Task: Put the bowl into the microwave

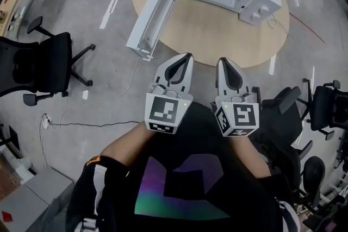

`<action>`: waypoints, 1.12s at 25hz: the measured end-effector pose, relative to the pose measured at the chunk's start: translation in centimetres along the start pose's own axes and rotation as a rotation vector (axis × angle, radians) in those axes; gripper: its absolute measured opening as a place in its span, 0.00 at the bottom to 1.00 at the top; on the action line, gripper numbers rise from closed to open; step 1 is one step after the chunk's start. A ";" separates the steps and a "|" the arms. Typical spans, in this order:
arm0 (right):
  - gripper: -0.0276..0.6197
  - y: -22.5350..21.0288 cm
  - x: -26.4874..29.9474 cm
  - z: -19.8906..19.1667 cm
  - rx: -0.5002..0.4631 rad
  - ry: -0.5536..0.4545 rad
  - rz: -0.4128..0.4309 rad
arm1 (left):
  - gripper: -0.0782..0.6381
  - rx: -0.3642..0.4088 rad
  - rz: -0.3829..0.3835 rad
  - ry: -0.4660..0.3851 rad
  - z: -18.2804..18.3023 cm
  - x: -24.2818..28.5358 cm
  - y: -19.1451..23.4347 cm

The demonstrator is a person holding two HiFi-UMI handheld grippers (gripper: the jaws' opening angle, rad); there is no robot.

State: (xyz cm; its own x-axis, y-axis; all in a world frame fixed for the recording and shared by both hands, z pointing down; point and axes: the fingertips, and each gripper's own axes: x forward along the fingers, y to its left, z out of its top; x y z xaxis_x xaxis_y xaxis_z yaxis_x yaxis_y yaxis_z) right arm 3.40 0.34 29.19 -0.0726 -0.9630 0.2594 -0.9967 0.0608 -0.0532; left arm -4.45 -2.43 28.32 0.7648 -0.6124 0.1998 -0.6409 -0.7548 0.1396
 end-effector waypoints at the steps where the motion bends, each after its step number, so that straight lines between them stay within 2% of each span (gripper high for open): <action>1: 0.08 -0.3 -0.3 -0.1 -0.003 0.003 0.009 | 0.17 0.000 0.009 0.000 0.0 0.1 -0.4; 11: 0.08 -2.1 -2.9 -1.4 -0.031 0.024 0.154 | 0.17 0.017 0.114 0.033 -1.2 0.1 -4.1; 19: 0.07 -2.2 -4.4 -4.3 -0.047 0.060 0.273 | 0.17 0.016 0.204 0.070 -3.5 -0.7 -6.4; 28: 0.07 -2.8 -6.5 -7.6 -0.089 0.101 0.341 | 0.17 -0.015 0.271 0.072 -6.7 -1.8 -8.4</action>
State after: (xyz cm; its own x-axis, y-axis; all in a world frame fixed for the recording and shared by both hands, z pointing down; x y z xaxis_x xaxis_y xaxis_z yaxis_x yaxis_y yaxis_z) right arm 6.38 8.41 34.97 -0.4003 -0.8529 0.3351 -0.9133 0.4012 -0.0700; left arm -0.93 6.55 33.25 0.5589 -0.7731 0.2999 -0.8229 -0.5617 0.0856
